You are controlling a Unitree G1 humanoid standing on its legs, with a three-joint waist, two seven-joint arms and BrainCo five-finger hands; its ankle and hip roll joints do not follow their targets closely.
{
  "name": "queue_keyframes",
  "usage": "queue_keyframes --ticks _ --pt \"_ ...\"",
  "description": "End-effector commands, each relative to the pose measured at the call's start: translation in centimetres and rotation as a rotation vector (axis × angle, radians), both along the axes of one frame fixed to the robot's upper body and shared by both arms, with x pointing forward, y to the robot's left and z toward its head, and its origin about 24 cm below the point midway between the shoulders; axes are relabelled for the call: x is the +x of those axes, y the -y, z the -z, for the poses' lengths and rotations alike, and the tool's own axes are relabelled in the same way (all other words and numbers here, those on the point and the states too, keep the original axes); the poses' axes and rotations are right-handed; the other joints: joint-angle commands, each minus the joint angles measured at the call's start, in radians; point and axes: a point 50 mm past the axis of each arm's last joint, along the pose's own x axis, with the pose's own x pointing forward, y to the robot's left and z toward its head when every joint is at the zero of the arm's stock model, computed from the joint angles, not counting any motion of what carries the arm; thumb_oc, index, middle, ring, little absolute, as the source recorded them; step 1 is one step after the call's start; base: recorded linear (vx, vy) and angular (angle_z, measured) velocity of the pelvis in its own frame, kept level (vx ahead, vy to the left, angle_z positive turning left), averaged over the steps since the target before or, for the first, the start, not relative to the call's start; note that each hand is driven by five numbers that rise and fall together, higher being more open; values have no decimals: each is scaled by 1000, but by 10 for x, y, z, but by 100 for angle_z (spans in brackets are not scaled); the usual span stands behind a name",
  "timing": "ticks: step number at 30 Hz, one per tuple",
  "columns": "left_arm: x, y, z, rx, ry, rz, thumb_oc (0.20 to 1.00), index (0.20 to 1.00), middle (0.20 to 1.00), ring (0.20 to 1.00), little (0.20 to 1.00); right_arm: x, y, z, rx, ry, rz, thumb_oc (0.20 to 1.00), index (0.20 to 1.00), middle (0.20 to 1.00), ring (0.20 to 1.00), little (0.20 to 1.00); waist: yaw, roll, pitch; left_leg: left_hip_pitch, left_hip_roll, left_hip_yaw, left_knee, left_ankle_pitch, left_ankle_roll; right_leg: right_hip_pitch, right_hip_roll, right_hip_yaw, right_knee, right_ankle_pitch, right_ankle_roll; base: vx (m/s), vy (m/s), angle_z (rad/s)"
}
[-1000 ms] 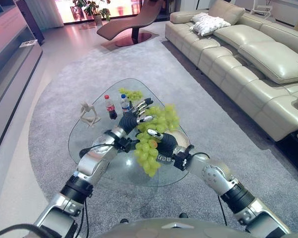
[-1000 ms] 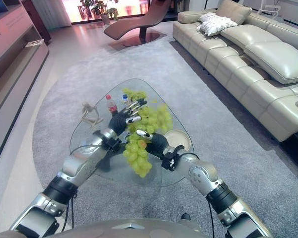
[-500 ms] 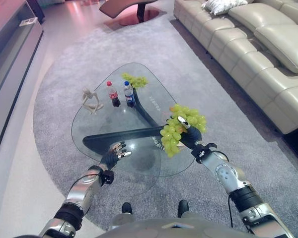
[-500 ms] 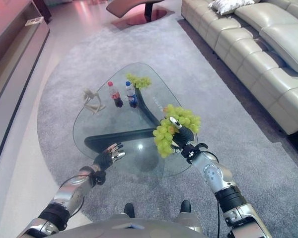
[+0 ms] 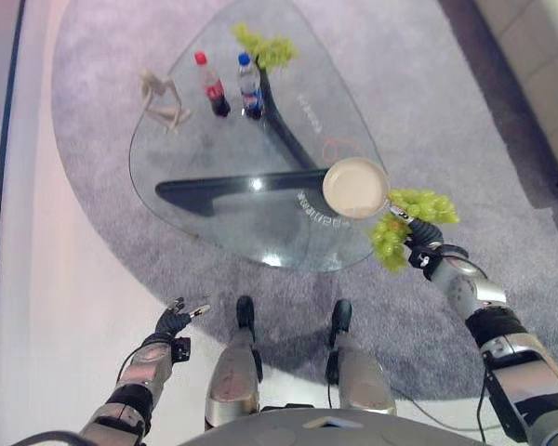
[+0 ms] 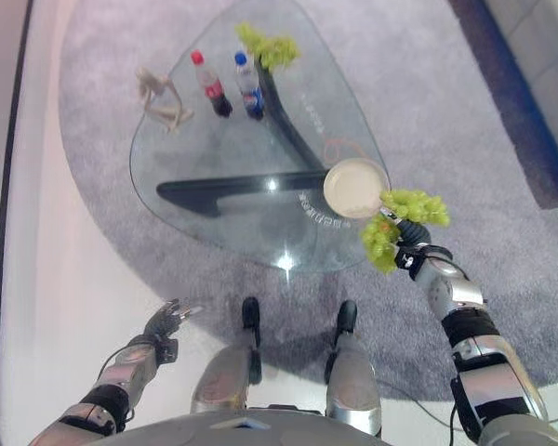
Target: Pick up fruits into the plate
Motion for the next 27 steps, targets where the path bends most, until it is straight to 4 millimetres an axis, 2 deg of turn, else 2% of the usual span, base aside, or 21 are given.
queue_keyframes --ticks 1,3,7,11,14,15,18,21,23,24,27 --pt "6 -23 -8 151 -3 -20 1000 1000 1000 1000 1000 28 15 -65 -164 200 13 200 200 200 200 200 33 -37 31 -67 -92 -41 89 -144 38 -51 12 2 182 -168 -15 -67 -56 6" --pt "6 -26 -9 156 -14 -32 1000 1000 1000 1000 1000 30 29 -76 -285 179 29 200 200 200 200 200 45 -33 56 -105 -100 -44 102 -139 40 -90 10 -10 198 -163 -15 -56 -52 6" --pt "4 -24 -8 129 -12 -15 1000 1000 1000 1000 1000 31 52 -94 -483 119 61 200 200 200 200 200 64 -20 56 -200 -116 -58 133 -132 45 -184 5 -30 230 -160 -17 -19 -27 11" --pt "3 -24 -8 145 -12 16 1000 1000 1000 1000 1000 33 65 -115 -668 97 123 200 200 200 200 200 78 -8 56 -272 -131 -72 175 -130 50 -251 -4 -48 270 -164 -21 -1 -21 15" --pt "6 -21 -9 161 -30 68 1000 1000 1000 1000 1000 32 79 -134 -896 37 197 200 200 200 200 200 96 7 56 -330 -146 -82 210 -130 54 -308 -21 -66 318 -175 -20 26 -40 9" --pt "8 -21 -10 173 -31 95 1000 1000 1000 1000 1000 31 85 -146 -1014 -2 229 200 200 200 200 200 101 13 56 -363 -157 -89 234 -132 60 -344 -28 -67 343 -177 -18 46 -41 12" --pt "14 -18 -13 154 -4 105 1000 1000 1000 1000 1000 31 92 -168 -1197 -33 296 200 200 200 200 200 106 34 56 -427 -170 -86 264 -128 69 -411 -38 -68 378 -178 -15 6 25 17" --pt "16 -8 -11 140 -16 168 1000 1000 1000 1000 1000 29 95 -180 -1271 -27 374 200 200 200 200 200 114 59 56 -487 -186 -94 305 -135 75 -469 -53 -68 416 -184 -18 15 36 12" --pt "14 -7 -11 163 -22 194 1000 1000 1000 1000 1000 29 96 -183 -1277 -20 407 200 200 200 200 200 118 62 56 -516 -189 -92 329 -141 79 -496 -58 -69 433 -185 -19 51 -29 19" --pt "9 -8 -9 170 -34 200 1000 1000 1000 1000 1000 29 96 -185 -1291 -24 416 200 200 200 200 200 122 63 56 -514 -189 -93 352 -177 76 -498 -62 -59 460 -219 -11 81 -55 18" --pt "9 -9 -9 166 -32 198 1000 1000 1000 1000 1000 29 96 -192 -1300 -16 461 200 200 200 200 200 127 74 56 -569 -189 -90 398 -191 85 -559 -71 -55 518 -234 -18 49 9 10"
